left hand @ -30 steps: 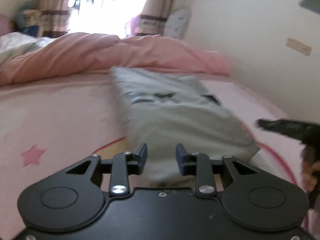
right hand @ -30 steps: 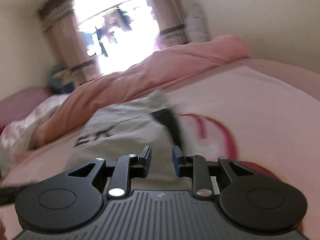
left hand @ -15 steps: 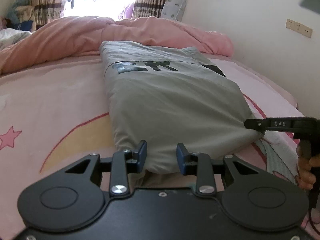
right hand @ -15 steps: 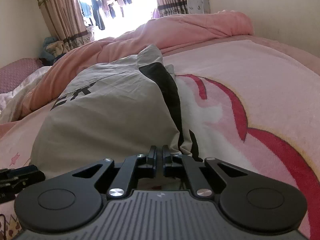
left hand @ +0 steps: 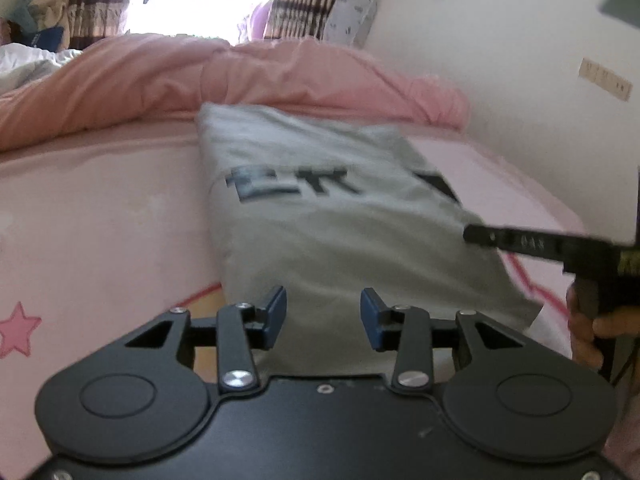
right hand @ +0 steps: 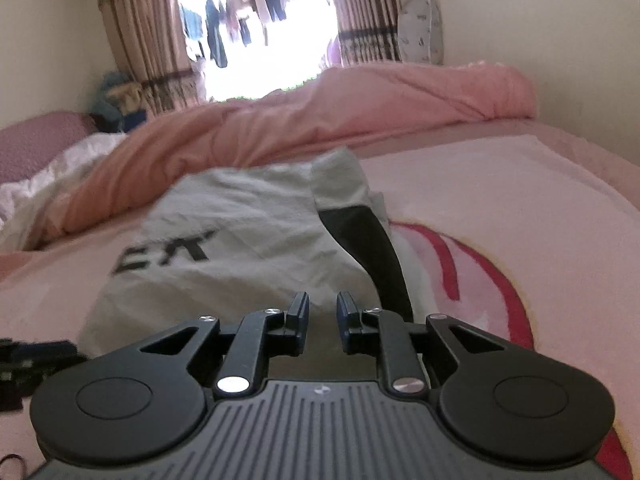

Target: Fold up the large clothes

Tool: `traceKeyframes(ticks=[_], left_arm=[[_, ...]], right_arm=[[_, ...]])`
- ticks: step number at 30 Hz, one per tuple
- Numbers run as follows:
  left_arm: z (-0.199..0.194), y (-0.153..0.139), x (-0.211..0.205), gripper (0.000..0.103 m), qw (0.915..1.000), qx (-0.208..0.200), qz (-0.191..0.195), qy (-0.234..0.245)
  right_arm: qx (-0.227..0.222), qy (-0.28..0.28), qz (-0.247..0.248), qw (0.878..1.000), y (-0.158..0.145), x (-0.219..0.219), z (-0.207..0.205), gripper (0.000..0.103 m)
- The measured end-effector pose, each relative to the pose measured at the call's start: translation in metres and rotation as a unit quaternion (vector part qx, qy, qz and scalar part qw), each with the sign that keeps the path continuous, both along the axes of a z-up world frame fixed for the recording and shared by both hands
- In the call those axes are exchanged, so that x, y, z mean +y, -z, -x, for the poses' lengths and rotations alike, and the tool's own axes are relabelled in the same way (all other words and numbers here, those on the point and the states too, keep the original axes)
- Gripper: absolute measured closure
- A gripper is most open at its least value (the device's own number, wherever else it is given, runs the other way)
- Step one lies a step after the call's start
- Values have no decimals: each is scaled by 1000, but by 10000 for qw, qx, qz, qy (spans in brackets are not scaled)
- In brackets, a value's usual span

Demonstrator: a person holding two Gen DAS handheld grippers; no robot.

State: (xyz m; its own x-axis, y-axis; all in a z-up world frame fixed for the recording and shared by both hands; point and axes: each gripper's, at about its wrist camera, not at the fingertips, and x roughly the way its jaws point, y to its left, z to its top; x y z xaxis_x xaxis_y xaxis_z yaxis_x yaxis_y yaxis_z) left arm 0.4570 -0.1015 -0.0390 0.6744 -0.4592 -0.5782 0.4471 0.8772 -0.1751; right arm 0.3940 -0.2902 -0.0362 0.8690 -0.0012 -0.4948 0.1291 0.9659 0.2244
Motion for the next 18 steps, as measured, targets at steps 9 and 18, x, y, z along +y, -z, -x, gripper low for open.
traceKeyframes(ticks=[9,18], left_arm=[[6,14,2,56,9997,-123,-33,198],[-37,-6,76,17,9927,381,1083,-363]], right_arm=[[33,-237,-270,9993,14,-13,1,80],[-408,-771,-2245,9706,21,-113,7,27]])
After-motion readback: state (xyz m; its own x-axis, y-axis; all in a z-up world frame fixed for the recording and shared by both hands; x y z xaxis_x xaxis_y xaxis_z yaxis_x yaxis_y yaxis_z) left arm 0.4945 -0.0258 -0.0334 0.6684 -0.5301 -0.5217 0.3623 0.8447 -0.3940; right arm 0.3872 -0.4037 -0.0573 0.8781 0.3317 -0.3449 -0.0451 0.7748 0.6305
